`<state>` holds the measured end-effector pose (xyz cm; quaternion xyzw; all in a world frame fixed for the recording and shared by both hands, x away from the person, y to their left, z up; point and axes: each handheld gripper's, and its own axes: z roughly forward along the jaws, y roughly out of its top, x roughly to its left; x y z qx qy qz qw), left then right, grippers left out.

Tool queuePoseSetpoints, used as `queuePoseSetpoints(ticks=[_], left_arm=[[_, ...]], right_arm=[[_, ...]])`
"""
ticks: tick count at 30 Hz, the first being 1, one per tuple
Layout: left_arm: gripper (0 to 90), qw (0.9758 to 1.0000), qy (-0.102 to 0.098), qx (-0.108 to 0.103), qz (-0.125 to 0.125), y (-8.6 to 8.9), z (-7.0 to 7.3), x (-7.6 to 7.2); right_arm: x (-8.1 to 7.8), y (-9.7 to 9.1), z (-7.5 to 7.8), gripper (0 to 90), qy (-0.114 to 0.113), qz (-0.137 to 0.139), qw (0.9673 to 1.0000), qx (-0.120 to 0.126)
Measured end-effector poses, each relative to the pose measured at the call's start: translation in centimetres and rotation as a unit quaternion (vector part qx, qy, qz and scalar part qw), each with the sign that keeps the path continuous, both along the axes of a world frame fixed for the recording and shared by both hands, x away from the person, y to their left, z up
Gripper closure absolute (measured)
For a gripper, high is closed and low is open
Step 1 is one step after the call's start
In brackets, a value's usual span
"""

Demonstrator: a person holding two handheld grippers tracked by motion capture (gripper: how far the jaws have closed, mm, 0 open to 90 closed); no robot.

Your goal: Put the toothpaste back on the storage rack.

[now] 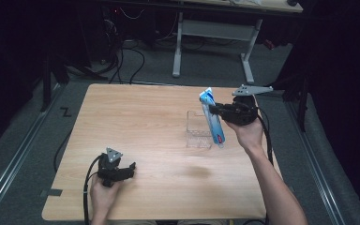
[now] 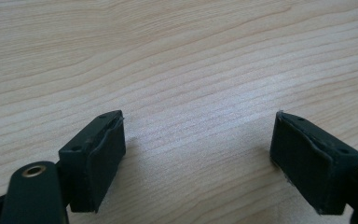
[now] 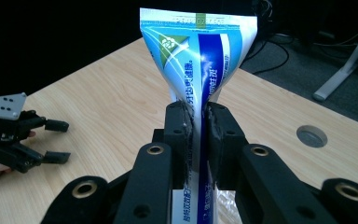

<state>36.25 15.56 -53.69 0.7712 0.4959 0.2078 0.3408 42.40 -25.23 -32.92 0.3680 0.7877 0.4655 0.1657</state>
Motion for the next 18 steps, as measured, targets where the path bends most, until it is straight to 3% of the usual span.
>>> queuePoseSetpoints(ticks=[9, 18], left_arm=[[18.4, 1.0000, 0.001, 0.000, 0.000, 0.0, 0.0, 0.0], [18.4, 1.0000, 0.000, 0.000, 0.000, 0.0, 0.0, 0.0]], right_arm=[[1.3, 1.7, 0.6, 79.5, -0.009, 0.001, 0.9999, 0.011], [3.0, 3.4, 0.3, 79.2, -0.018, -0.009, 0.9998, -0.007]])
